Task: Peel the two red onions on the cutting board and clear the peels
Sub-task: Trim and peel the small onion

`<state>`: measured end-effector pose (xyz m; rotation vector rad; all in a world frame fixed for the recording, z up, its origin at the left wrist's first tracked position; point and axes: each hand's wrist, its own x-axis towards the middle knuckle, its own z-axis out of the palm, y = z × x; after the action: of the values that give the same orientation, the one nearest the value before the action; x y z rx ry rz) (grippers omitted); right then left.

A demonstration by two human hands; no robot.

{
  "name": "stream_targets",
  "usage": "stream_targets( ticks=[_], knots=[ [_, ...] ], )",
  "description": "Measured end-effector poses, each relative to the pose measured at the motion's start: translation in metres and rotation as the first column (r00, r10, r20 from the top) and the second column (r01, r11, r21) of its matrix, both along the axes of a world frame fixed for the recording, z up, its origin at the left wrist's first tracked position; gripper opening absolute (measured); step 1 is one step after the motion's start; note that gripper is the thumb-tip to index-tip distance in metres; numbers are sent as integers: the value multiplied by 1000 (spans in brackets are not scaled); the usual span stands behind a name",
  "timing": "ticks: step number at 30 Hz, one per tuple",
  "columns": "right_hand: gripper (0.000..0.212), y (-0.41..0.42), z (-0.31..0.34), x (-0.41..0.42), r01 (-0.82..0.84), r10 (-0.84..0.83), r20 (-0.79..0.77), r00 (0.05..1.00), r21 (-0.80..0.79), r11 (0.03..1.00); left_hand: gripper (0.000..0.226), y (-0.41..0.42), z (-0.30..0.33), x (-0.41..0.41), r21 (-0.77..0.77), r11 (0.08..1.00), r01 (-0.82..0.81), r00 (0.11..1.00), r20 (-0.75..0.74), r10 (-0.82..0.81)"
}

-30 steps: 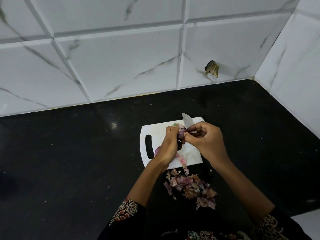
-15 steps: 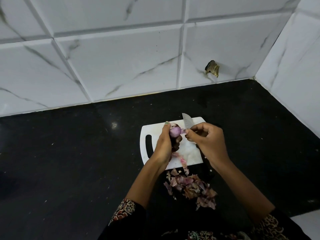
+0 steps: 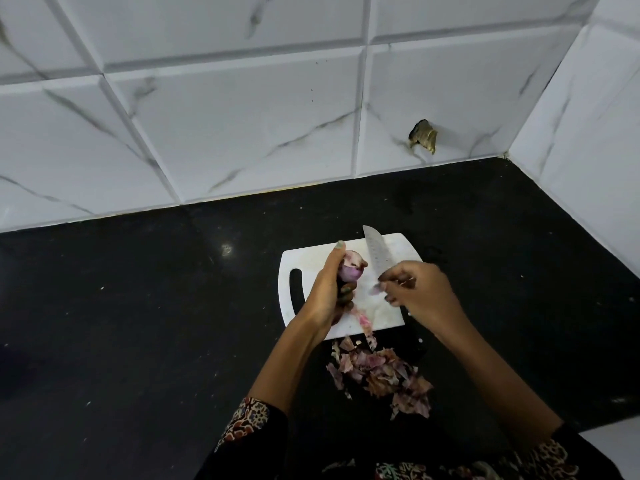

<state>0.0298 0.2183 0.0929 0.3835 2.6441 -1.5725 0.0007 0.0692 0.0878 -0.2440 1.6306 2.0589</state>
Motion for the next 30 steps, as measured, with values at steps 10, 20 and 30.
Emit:
stream_targets(
  ticks=[10, 20, 30],
  knots=[
    [10, -22, 17, 6, -41, 70, -356, 932, 88, 995, 51, 5, -3, 1, -228, 974, -8, 983, -181, -34],
    [19, -21, 19, 2, -111, 173, -379, 909, 179, 977, 49, 4, -8, 3, -343, 939, -22, 921, -372, -114],
    [6, -9, 24, -1, -115, 119, -318, 940, 33, 993, 51, 3, -3, 4, -355, 935, 28, 945, -295, -141]
  ],
)
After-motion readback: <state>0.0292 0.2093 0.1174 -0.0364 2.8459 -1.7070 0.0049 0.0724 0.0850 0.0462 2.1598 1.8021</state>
